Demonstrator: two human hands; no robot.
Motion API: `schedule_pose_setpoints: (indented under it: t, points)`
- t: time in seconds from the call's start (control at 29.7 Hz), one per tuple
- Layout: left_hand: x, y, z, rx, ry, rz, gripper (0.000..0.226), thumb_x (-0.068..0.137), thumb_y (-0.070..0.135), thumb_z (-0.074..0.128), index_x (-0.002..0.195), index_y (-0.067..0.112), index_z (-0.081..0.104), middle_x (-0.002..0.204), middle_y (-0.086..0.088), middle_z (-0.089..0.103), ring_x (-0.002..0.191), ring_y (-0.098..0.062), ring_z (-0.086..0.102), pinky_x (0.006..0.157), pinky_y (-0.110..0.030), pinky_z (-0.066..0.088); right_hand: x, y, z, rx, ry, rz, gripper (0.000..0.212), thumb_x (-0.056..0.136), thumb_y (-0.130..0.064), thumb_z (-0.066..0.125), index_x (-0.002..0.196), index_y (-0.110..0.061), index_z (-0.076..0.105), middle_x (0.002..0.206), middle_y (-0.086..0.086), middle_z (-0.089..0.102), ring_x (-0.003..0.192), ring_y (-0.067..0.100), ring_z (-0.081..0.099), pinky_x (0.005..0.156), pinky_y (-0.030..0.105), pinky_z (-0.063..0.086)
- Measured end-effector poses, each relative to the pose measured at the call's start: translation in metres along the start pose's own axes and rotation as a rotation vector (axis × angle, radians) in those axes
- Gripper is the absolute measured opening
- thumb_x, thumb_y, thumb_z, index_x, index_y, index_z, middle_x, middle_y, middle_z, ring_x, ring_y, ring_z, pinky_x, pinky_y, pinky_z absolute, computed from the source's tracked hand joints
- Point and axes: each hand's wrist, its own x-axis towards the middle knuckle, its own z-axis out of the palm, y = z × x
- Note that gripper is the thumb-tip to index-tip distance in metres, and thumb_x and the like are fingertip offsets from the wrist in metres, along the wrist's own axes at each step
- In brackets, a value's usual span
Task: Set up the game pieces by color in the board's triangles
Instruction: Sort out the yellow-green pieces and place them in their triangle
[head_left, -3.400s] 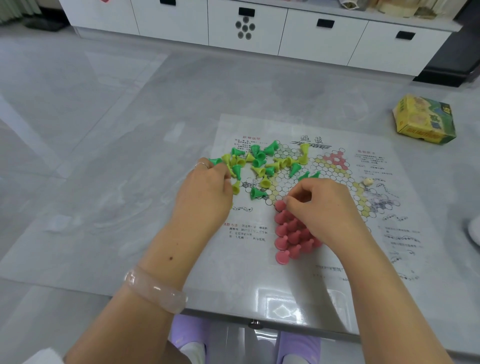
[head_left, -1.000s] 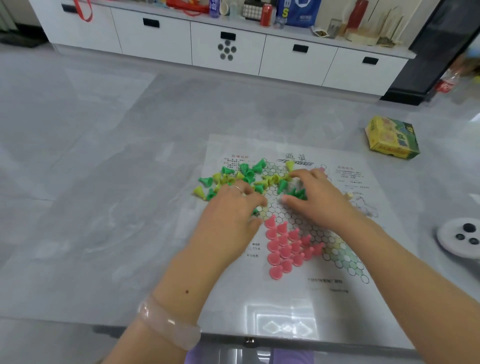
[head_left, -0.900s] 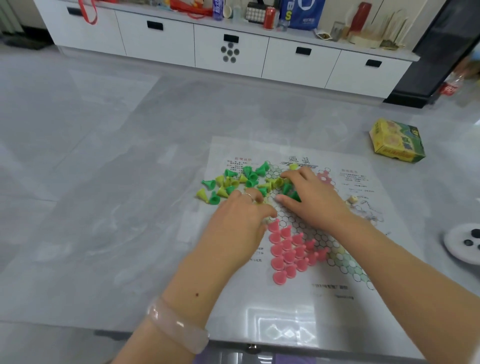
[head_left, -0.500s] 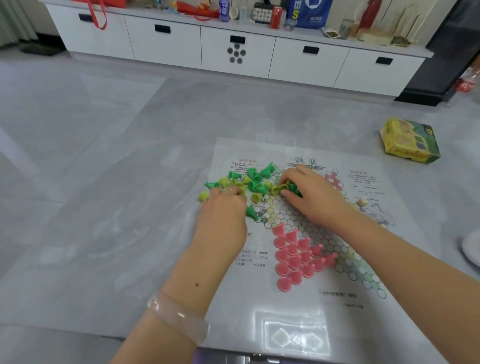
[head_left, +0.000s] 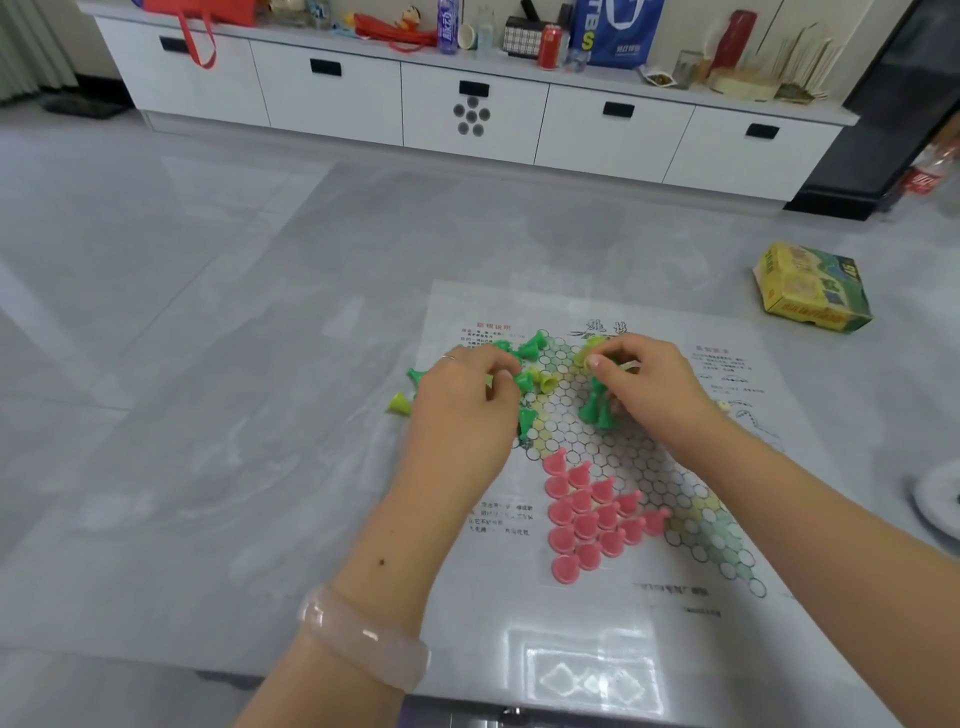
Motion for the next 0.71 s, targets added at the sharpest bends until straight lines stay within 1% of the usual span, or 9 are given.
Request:
schedule_pose_setpoints:
  t: [0.07, 0.13, 0.2, 0.3, 0.37, 0.44, 0.5, 0.61, 0.71]
  points:
    - [-0.001, 0.004, 0.0, -0.157, -0.021, -0.103, 0.023, 0.093, 0.011, 0.042, 0.092, 0.023, 0.061, 0.082, 0.012, 0.057, 0.063, -0.003, 0.05, 0.055, -0.008, 0.042, -0.001, -0.01, -0.002, 0.068, -0.013, 0.017, 0.01, 0.091, -0.017, 0.054, 0.086, -0.021, 0.062, 0.083, -0.003, 0.06, 0.06, 0.011, 0.054, 0.06, 0.022, 0.048]
    - [0.001, 0.006, 0.001, -0.394, -0.037, -0.239, 0.024, 0.094, 0.011, 0.04, 0.089, 0.022, 0.061, 0.09, 0.003, 0.064, 0.074, -0.011, 0.059, 0.068, -0.016, 0.049, -0.006, -0.025, -0.006, 0.13, -0.056, -0.004, 0.011, 0.091, -0.017, 0.054, 0.086, -0.021, 0.063, 0.082, -0.002, 0.06, 0.06, 0.012, 0.054, 0.062, 0.024, 0.048]
    - [0.004, 0.008, 0.004, -0.726, -0.082, -0.442, 0.022, 0.095, 0.012, 0.038, 0.096, 0.013, 0.06, 0.099, -0.009, 0.066, 0.084, -0.018, 0.064, 0.076, -0.023, 0.054, -0.015, -0.043, -0.009, 0.139, -0.165, -0.088, 0.01, 0.09, -0.018, 0.055, 0.09, -0.018, 0.065, 0.08, -0.006, 0.061, 0.061, 0.009, 0.055, 0.063, 0.021, 0.05]
    - [0.002, 0.01, 0.003, -1.237, -0.225, -0.658, 0.035, 0.099, 0.019, 0.032, 0.115, -0.003, 0.053, 0.107, -0.022, 0.062, 0.088, -0.027, 0.064, 0.081, -0.034, 0.055, -0.031, -0.067, -0.005, 0.01, -0.307, -0.271, 0.01, 0.088, -0.018, 0.058, 0.093, -0.016, 0.067, 0.076, -0.012, 0.063, 0.059, 0.001, 0.058, 0.061, 0.015, 0.05]
    - [0.0, 0.009, 0.001, -1.432, -0.307, -0.7, 0.041, 0.1, 0.023, 0.027, 0.114, -0.005, 0.054, 0.1, -0.02, 0.065, 0.086, -0.026, 0.066, 0.079, -0.036, 0.056, -0.037, -0.075, -0.002, -0.141, -0.347, -0.368, 0.009, 0.087, -0.018, 0.059, 0.091, -0.019, 0.067, 0.08, -0.012, 0.065, 0.068, 0.002, 0.06, 0.062, 0.012, 0.049]
    - [0.0, 0.008, -0.001, -1.517, -0.335, -0.732, 0.043, 0.101, 0.022, 0.024, 0.111, -0.006, 0.056, 0.096, -0.019, 0.068, 0.086, -0.024, 0.067, 0.08, -0.037, 0.056, -0.039, -0.076, 0.0, -0.215, -0.362, -0.411, 0.01, 0.087, -0.018, 0.06, 0.092, -0.021, 0.067, 0.087, -0.011, 0.066, 0.076, 0.002, 0.061, 0.068, 0.012, 0.05]
    - [0.001, 0.005, -0.002, -1.575, -0.3, -0.789, 0.04, 0.1, 0.017, 0.026, 0.11, -0.008, 0.055, 0.096, -0.022, 0.067, 0.086, -0.026, 0.065, 0.079, -0.039, 0.056, -0.039, -0.075, -0.002, -0.212, -0.355, -0.403, 0.011, 0.087, -0.017, 0.059, 0.093, -0.021, 0.068, 0.088, -0.011, 0.067, 0.079, 0.001, 0.062, 0.07, 0.012, 0.05]
    - [0.003, 0.0, -0.005, -1.573, -0.234, -0.831, 0.033, 0.098, 0.011, 0.03, 0.114, -0.009, 0.051, 0.111, -0.026, 0.06, 0.1, -0.032, 0.061, 0.081, -0.04, 0.054, -0.035, -0.072, -0.007, -0.202, -0.287, -0.36, 0.013, 0.089, -0.017, 0.057, 0.093, -0.022, 0.068, 0.084, -0.014, 0.066, 0.08, -0.001, 0.061, 0.074, 0.014, 0.051]
    - [0.006, -0.004, -0.009, -1.476, -0.197, -0.802, 0.029, 0.094, 0.0, 0.038, 0.118, -0.009, 0.049, 0.119, -0.026, 0.055, 0.112, -0.034, 0.056, 0.083, -0.04, 0.051, -0.032, -0.065, -0.012, -0.198, -0.248, -0.299, 0.014, 0.09, -0.018, 0.054, 0.093, -0.022, 0.067, 0.084, -0.009, 0.067, 0.081, 0.007, 0.063, 0.077, 0.023, 0.053]
